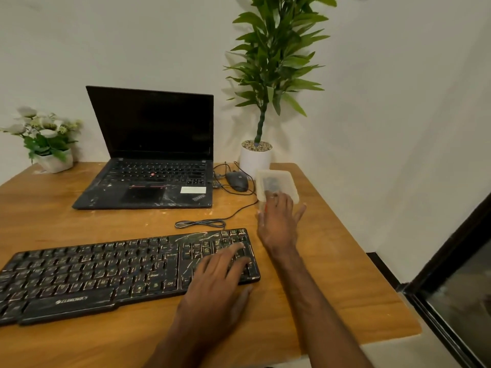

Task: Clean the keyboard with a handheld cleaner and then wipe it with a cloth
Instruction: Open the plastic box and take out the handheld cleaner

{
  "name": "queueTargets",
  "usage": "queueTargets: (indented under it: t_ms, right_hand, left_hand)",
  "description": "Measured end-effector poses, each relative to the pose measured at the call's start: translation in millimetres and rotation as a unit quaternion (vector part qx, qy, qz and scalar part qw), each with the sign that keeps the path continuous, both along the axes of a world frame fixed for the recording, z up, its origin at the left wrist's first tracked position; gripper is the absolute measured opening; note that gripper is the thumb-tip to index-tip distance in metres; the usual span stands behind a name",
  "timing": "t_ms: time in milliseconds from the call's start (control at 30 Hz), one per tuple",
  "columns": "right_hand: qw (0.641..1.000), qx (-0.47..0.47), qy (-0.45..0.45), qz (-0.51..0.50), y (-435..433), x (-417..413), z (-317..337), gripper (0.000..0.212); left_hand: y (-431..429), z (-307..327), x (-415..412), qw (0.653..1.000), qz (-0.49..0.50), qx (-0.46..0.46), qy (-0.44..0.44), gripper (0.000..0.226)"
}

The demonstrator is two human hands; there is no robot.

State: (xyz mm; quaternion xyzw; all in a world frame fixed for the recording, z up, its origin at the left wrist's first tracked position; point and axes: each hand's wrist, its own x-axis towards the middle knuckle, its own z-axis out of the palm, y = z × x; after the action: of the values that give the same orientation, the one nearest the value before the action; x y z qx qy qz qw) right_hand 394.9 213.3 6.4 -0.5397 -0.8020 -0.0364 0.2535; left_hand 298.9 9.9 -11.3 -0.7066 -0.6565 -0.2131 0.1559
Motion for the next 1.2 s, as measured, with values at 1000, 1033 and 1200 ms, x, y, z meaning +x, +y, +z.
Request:
queueTargets:
  t_ms: [1000, 1033, 1200]
  right_hand:
    - [0.997, 0.03, 0.058, 0.04, -176.1, 93.0, -5.8, 0.068]
    - [0.996, 0.033, 0.066, 0.044, -175.2, 93.5, -6.0, 0.065]
    - [0.993, 0.077, 0.067, 0.066, -170.7, 97.0, -9.2, 0.054]
  left_hand:
    - [-25.7, 17.8, 47.7, 0.967, -0.082, -0.076, -0.23, 0.069]
    - [-25.2, 16.7, 48.1, 0.965, -0.076, -0.08, -0.238, 0.07]
    - [-23.4, 14.5, 50.3, 0.942, -0.07, -0.094, -0.316, 0.076]
